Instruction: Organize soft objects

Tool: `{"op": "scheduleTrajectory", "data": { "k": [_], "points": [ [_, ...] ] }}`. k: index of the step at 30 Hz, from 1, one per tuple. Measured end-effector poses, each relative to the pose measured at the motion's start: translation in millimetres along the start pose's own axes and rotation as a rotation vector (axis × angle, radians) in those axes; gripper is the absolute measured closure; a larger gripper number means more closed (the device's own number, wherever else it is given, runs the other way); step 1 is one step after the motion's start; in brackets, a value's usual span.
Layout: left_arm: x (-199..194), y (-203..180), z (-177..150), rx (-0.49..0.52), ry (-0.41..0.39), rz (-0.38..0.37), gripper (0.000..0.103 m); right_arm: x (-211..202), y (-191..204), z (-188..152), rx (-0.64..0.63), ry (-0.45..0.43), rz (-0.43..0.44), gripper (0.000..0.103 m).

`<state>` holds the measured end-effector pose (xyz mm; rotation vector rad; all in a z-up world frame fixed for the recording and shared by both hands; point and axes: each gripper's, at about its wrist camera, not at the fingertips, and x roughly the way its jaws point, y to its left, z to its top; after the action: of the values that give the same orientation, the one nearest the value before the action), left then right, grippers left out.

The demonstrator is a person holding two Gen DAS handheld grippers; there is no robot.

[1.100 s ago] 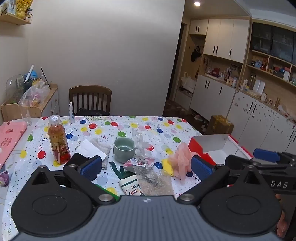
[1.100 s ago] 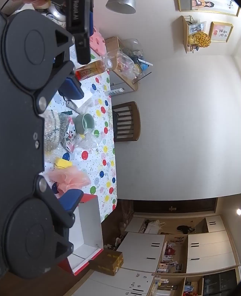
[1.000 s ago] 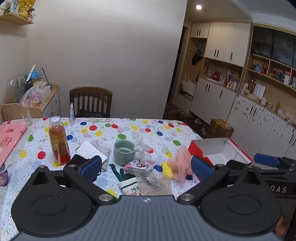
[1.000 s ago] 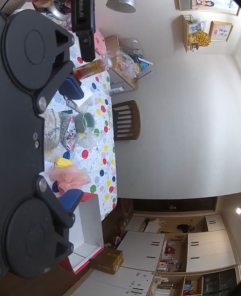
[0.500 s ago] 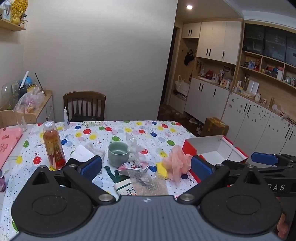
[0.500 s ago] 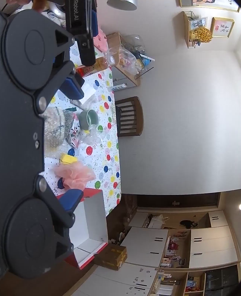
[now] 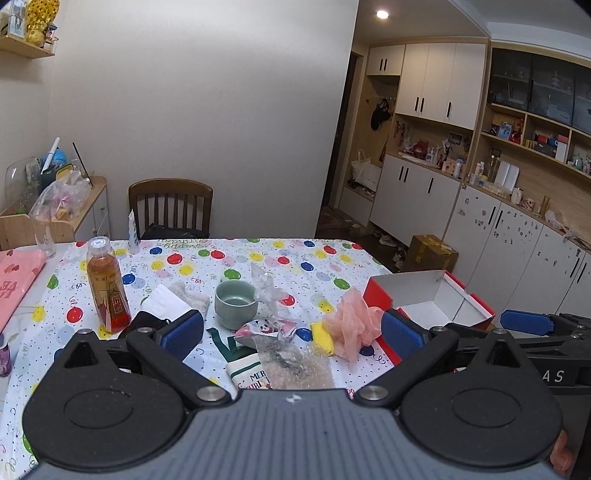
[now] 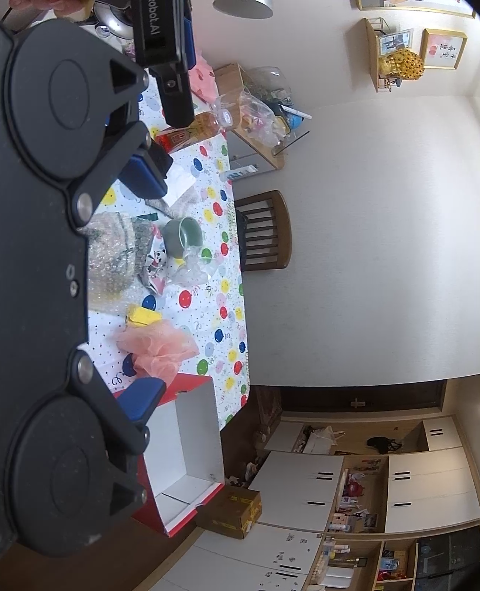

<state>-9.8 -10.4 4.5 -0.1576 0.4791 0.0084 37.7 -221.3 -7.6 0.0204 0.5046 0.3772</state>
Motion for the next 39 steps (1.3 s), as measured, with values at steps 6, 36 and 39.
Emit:
{"op": "scheduleTrajectory", "data": {
  "k": [6, 36, 39],
  "points": [
    [0.8, -1.3, -1.5, -0.006, 0.011, -0.007, 0.000, 0.9, -1.9, -1.8, 0.008, 0.011, 0.001, 0.000],
    [-0.1, -8.9, -3.6, -0.015, 0.005, -0.003, 0.000, -0.4, -10.9, -3.0, -0.002, 0.011, 0.014, 0.000],
    [0.5, -9.4, -3.4, -0.016, 0.002, -0.001, 0.000, -0.7, -11.0, -4.0, 0.000, 0.011, 0.014, 0.000]
  ]
}}
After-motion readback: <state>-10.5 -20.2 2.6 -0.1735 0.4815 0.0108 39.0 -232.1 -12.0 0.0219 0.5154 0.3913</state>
